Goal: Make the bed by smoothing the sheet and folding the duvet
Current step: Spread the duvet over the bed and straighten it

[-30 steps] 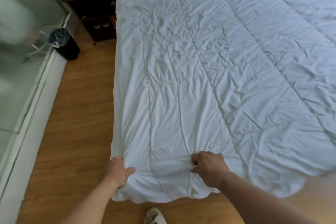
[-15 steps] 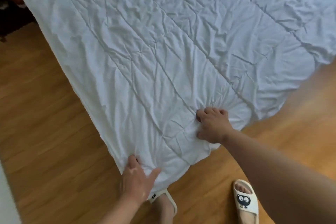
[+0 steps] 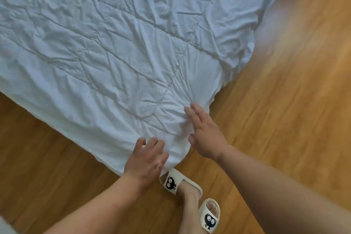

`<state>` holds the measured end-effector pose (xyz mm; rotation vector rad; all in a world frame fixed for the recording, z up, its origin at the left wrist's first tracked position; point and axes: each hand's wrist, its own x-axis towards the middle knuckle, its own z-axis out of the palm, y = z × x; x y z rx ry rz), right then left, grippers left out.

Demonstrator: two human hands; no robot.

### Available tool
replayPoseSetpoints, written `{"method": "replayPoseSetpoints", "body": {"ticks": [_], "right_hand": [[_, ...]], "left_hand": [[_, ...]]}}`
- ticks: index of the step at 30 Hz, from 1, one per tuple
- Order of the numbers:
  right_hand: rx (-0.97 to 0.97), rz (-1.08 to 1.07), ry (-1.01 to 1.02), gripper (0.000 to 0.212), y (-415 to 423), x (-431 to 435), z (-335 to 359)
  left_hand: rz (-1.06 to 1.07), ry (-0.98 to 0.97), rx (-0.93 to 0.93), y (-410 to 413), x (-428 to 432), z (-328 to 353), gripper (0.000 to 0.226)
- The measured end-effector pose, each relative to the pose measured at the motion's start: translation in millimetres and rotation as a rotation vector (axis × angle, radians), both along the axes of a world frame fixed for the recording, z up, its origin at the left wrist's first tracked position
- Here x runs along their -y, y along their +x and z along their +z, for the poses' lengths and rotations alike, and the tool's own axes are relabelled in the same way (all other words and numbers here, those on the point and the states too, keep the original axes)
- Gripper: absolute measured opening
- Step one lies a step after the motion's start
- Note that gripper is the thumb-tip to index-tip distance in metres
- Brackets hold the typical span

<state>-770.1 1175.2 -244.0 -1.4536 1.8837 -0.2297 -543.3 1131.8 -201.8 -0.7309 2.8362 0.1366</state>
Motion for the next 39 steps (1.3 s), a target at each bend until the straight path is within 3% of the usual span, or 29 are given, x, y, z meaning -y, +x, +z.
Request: {"method": "replayPoseSetpoints", "body": {"ticks": [2,4,7,9,11,14,17,21,23,24,26,27,29,32,33,36,37,39], "right_hand": [[0.146,-0.241,0.126,0.073,14.5,-38.1,-2.3],[0.235,-0.302,0.245,0.065,29.5,-74.4,-3.1],[0.337,-0.190,0.243,0.090,52.5,-103.2,4.3],[0.246,-0.192,0.151,0.109,67.0,-100.8,11.3],[0.125,-0.275,0.100,0.110,76.8,-87.9,21.6],[0.019,-0.402,0.072,0.086,84.2,-69.8,38.2],[-0.025,-0.437,-0.091,0.030,86.3,-61.4,49.6],[0.079,-0.530,-0.191,0.006,66.0,-44.5,70.7],[0.050,-0.503,-0.269,0.009,59.5,-30.3,81.2],[0.011,-0.473,-0.316,0.009,58.9,-19.9,87.7],[-0.027,-0.407,-0.390,0.013,60.6,6.7,100.8],[-0.028,-0.379,-0.420,0.015,61.7,20.7,106.3],[0.020,-0.351,-0.421,0.016,62.9,40.7,114.2],[0.106,-0.411,-0.374,0.020,68.5,44.9,116.6],[0.118,-0.446,-0.349,0.031,73.1,39.6,116.4],[-0.023,-0.447,-0.092,0.104,100.9,17.1,107.3],[-0.109,-0.426,0.038,0.114,114.2,9.8,101.2],[-0.189,-0.443,0.194,0.097,134.9,1.4,90.0]], "left_hand": [[-0.024,0.096,0.037,-13.4,6.2,6.3,0.016],[0.102,0.243,0.055,-17.8,13.9,16.0,0.010],[0.348,0.449,0.042,-15.0,25.9,41.6,0.012],[0.422,0.522,-0.031,-12.1,32.5,62.0,0.008],[0.501,0.570,-0.116,-11.5,37.5,82.8,0.005],[0.555,0.587,-0.189,-12.7,43.8,114.9,0.004],[0.496,0.626,-0.182,-9.3,51.0,141.5,0.004],[0.380,0.451,-0.171,3.4,75.9,139.0,0.010],[0.435,0.419,-0.103,9.9,86.9,123.6,0.026],[0.418,0.414,-0.084,11.3,88.1,116.6,0.047],[0.226,0.392,-0.117,6.2,85.0,106.8,0.084],[0.136,0.370,-0.156,0.9,83.0,103.3,0.092],[0.110,0.328,-0.258,-10.0,85.8,96.9,0.086],[0.247,0.224,-0.461,-14.5,108.0,89.4,0.023],[0.310,0.219,-0.485,-10.8,118.8,86.0,0.018],[0.552,0.269,-0.584,10.7,151.3,76.1,0.043],[0.614,0.284,-0.589,17.5,159.3,74.5,0.051],[0.684,0.356,-0.583,28.1,168.7,73.4,0.054]]}}
